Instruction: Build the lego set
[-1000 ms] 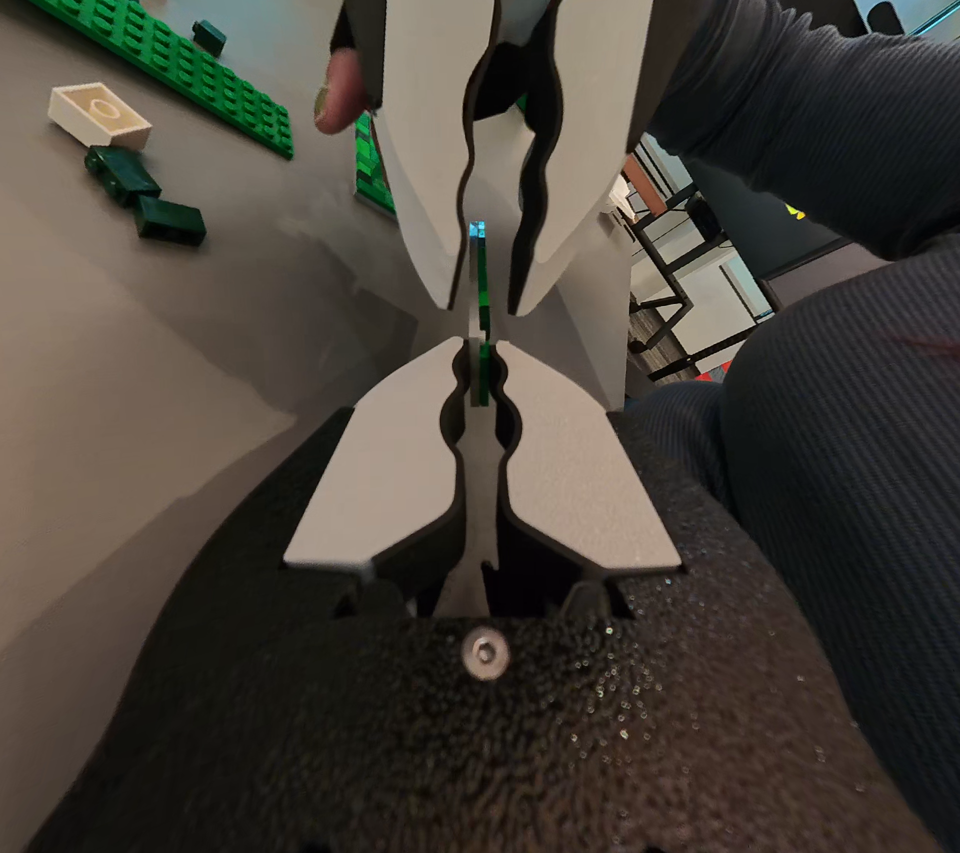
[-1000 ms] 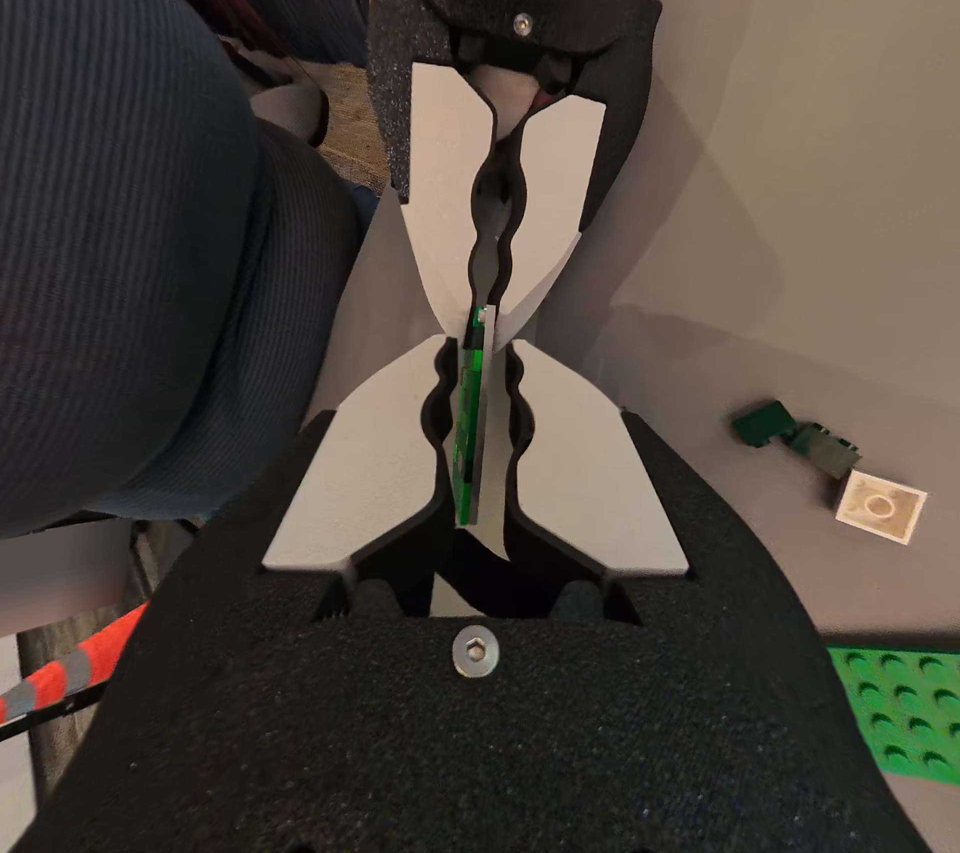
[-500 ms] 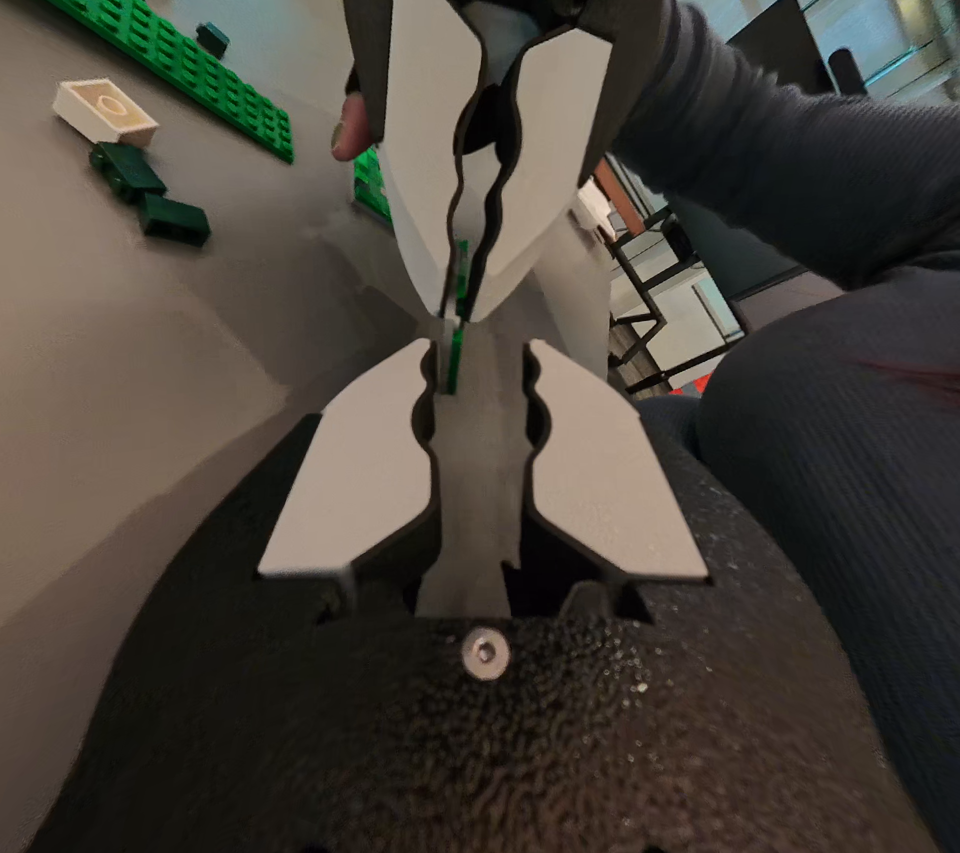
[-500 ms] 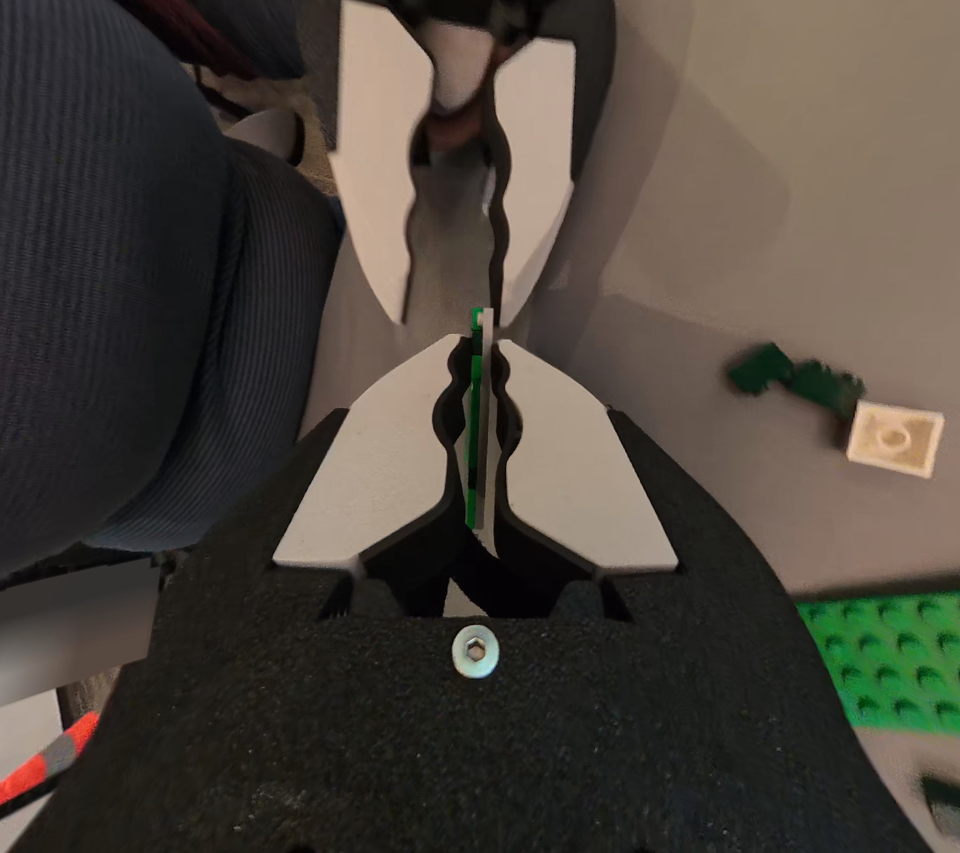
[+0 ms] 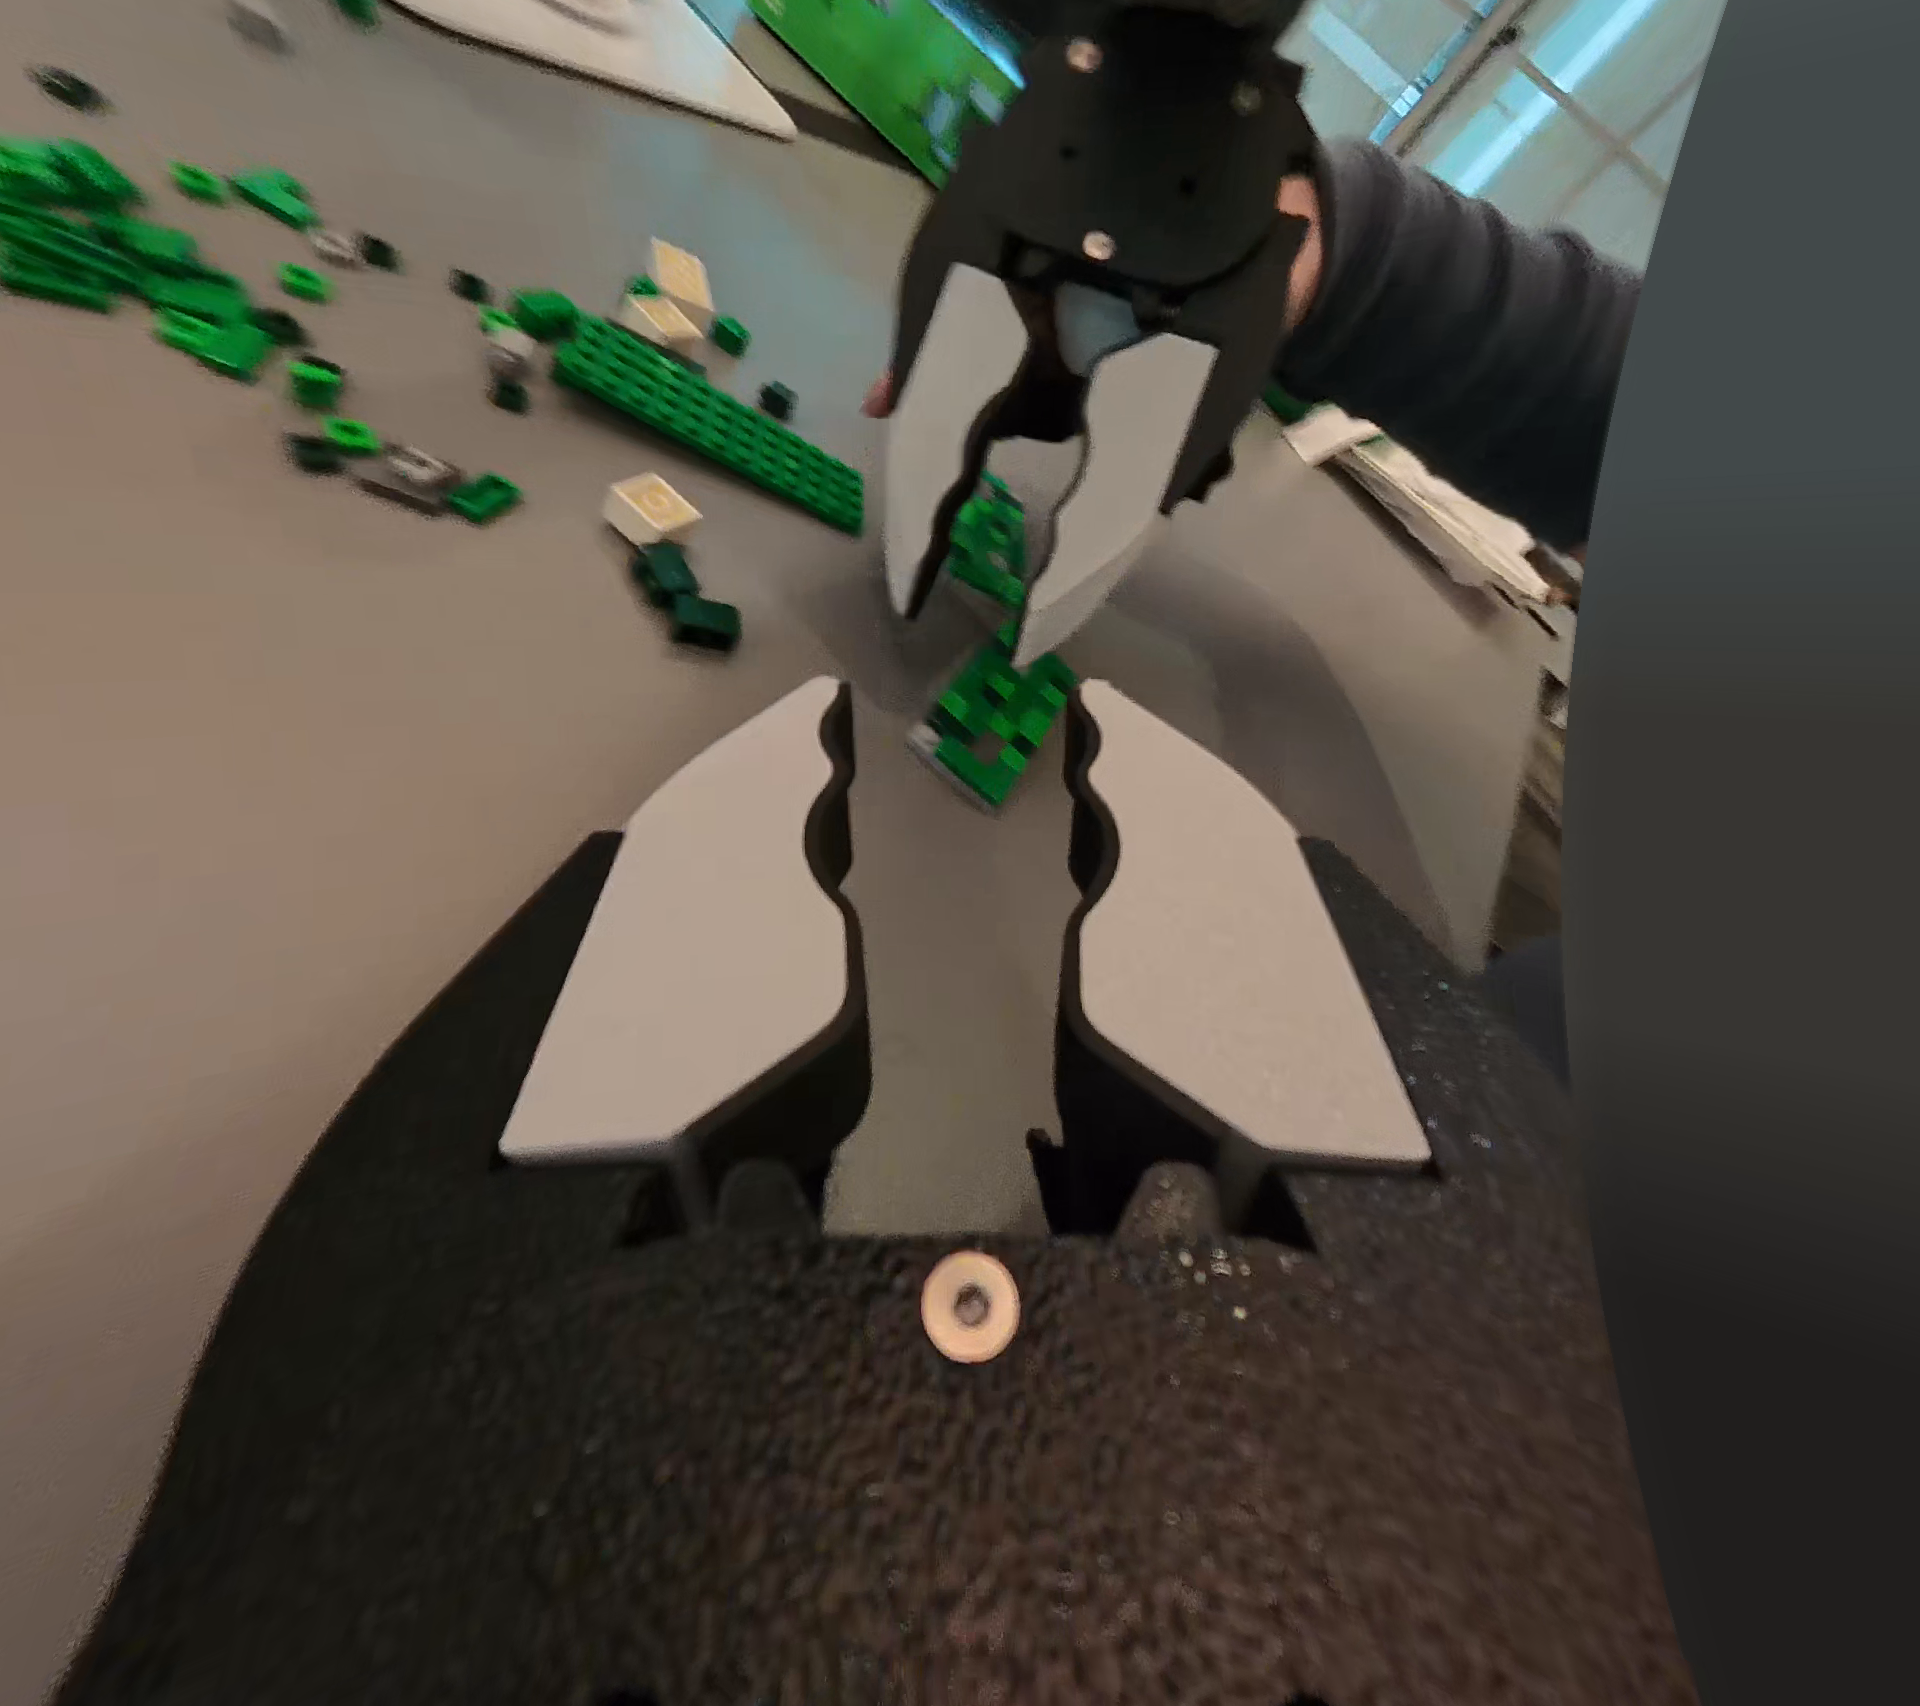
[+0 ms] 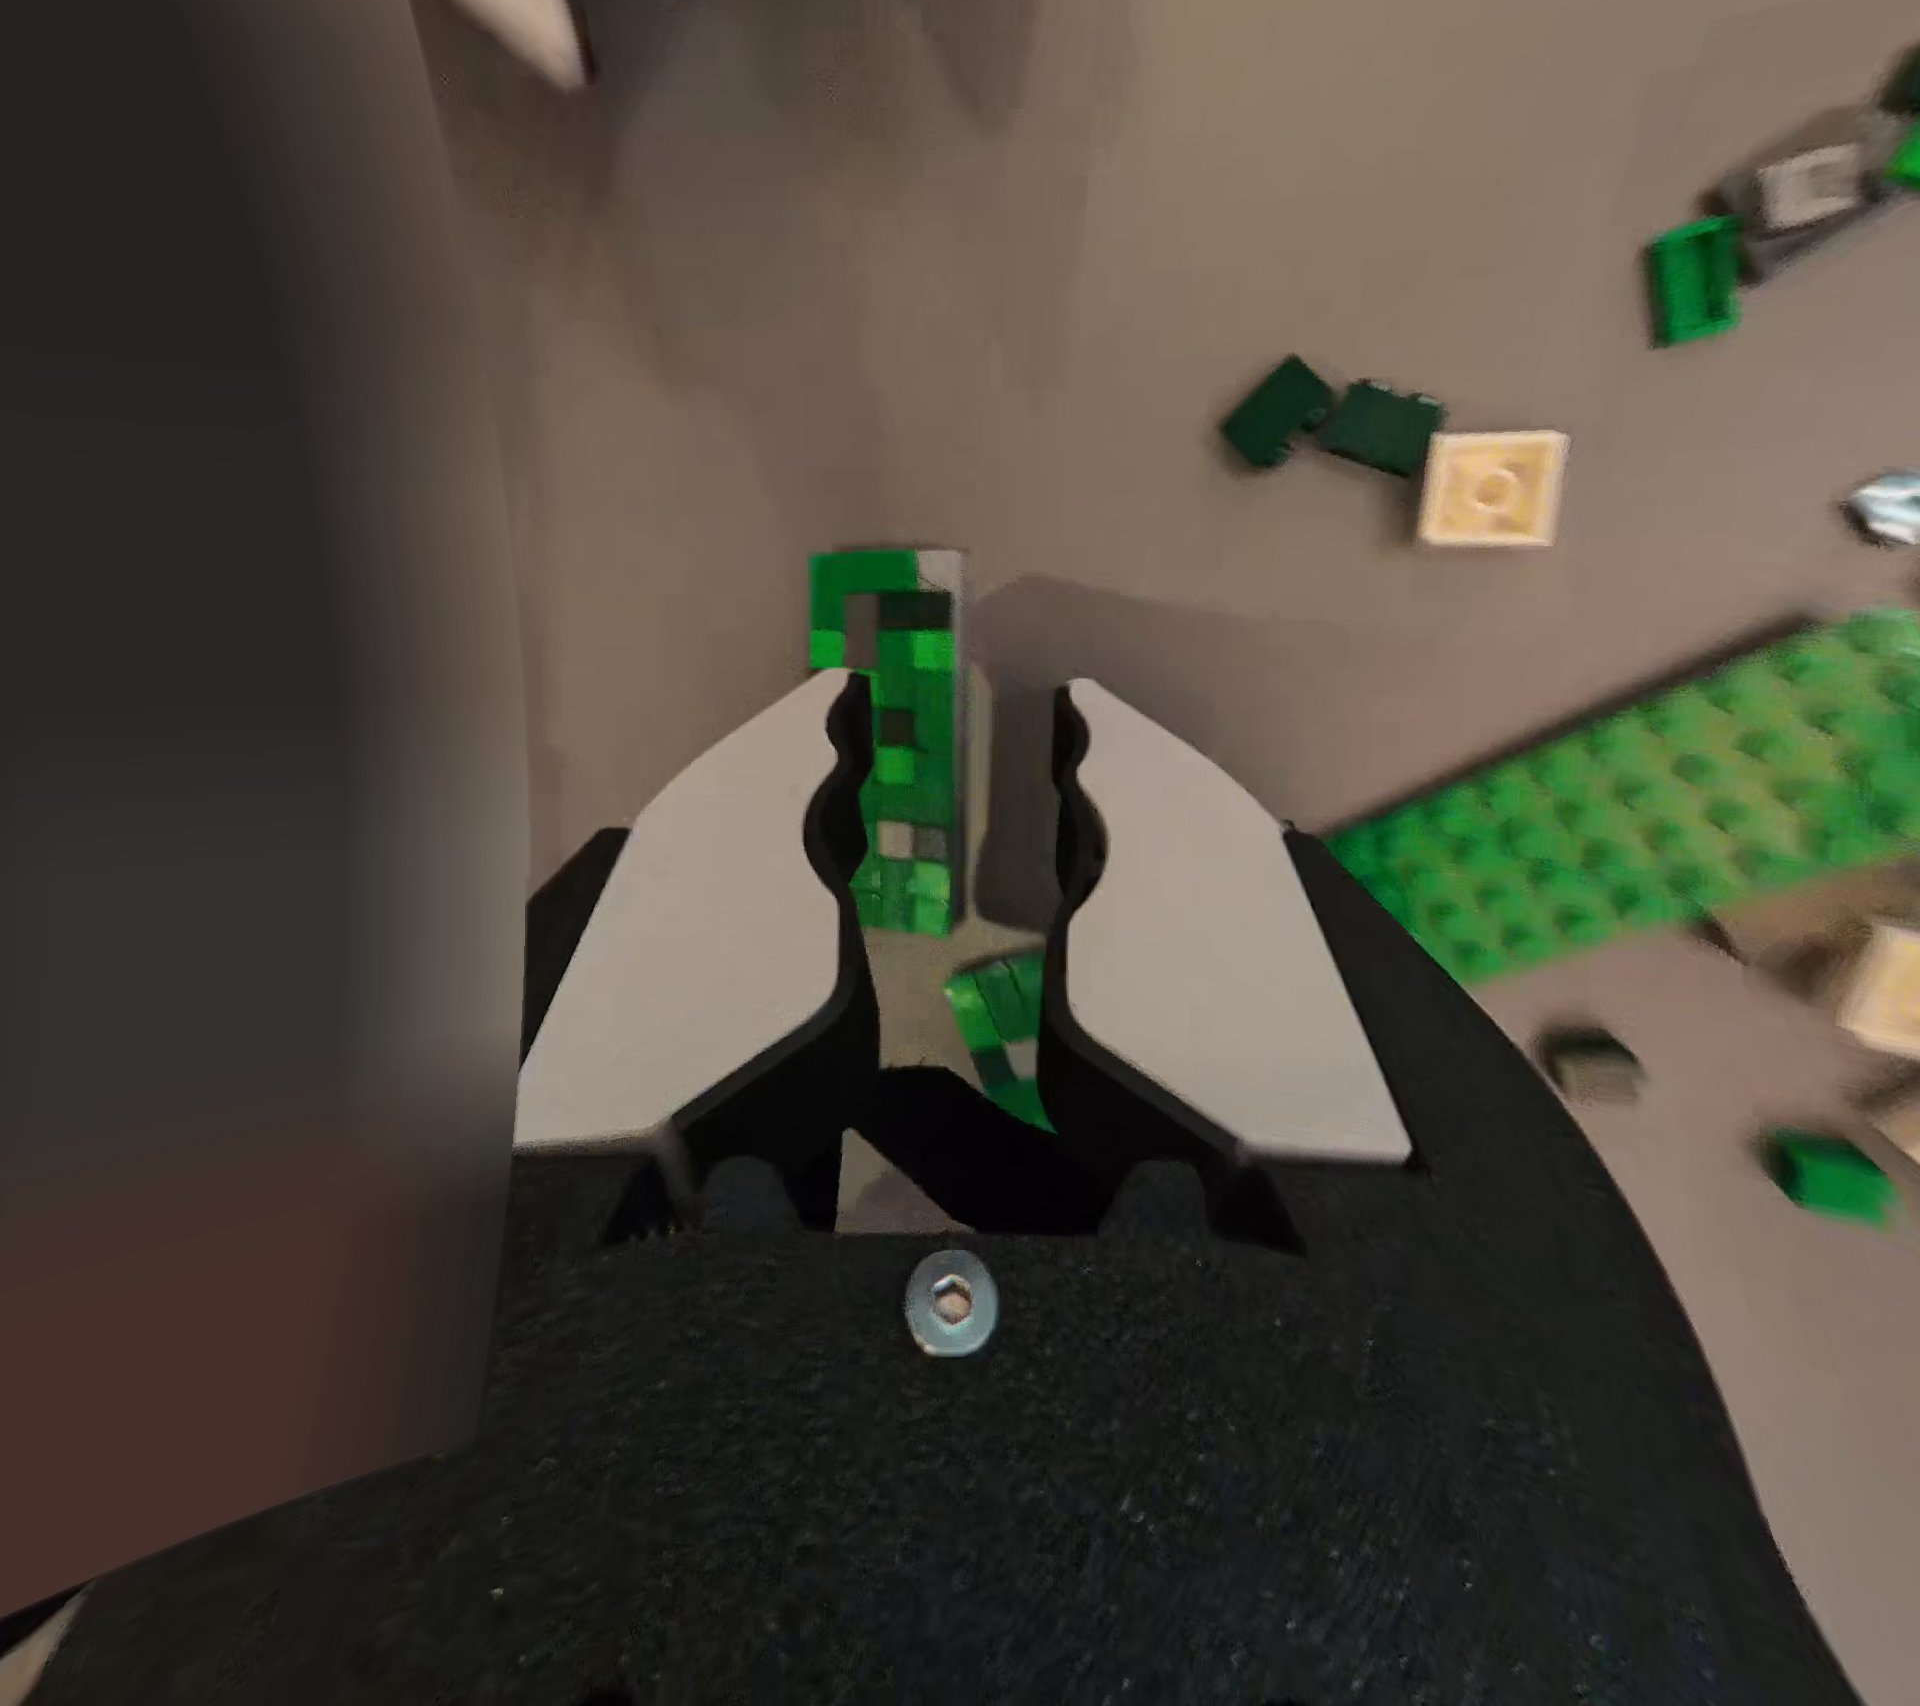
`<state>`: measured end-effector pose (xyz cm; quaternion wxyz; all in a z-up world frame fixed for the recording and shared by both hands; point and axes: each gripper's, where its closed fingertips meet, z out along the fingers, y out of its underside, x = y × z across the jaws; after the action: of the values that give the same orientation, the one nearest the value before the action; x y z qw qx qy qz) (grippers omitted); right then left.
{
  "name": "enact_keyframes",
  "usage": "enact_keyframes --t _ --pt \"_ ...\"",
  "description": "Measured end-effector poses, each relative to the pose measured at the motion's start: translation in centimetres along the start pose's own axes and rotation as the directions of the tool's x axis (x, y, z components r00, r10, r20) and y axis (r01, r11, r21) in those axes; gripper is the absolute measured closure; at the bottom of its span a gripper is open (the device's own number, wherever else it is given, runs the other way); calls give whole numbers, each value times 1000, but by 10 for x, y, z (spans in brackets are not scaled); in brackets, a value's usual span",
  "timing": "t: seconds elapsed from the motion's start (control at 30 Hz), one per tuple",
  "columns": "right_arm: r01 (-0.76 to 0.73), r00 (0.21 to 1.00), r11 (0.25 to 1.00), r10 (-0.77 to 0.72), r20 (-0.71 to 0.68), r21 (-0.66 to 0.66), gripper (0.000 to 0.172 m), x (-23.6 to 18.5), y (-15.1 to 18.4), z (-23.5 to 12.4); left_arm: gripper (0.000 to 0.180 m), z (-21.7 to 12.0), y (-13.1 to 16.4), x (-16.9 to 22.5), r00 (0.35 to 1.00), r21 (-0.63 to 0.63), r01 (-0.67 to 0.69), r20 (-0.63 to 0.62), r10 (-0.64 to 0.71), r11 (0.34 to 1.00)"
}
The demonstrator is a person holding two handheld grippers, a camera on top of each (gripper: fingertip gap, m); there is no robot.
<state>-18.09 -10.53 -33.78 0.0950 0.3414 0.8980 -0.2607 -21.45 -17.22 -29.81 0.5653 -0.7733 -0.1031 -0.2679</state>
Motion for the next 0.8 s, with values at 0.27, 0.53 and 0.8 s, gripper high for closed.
enact_keyframes --t 0.27,0.53,0.8 --pt "26 815 943 173 -553 332 135 41 22 -87 135 -26 -48 -50 928 229 -234 343 147 945" --pt "41 736 894 275 -619 446 159 58 11 -102 150 -9 -111 -114 839 263 -349 515 175 900" --pt "48 776 950 160 -610 310 164 134 -41 -75 150 8 -126 -139 806 262 -404 556 205 876"
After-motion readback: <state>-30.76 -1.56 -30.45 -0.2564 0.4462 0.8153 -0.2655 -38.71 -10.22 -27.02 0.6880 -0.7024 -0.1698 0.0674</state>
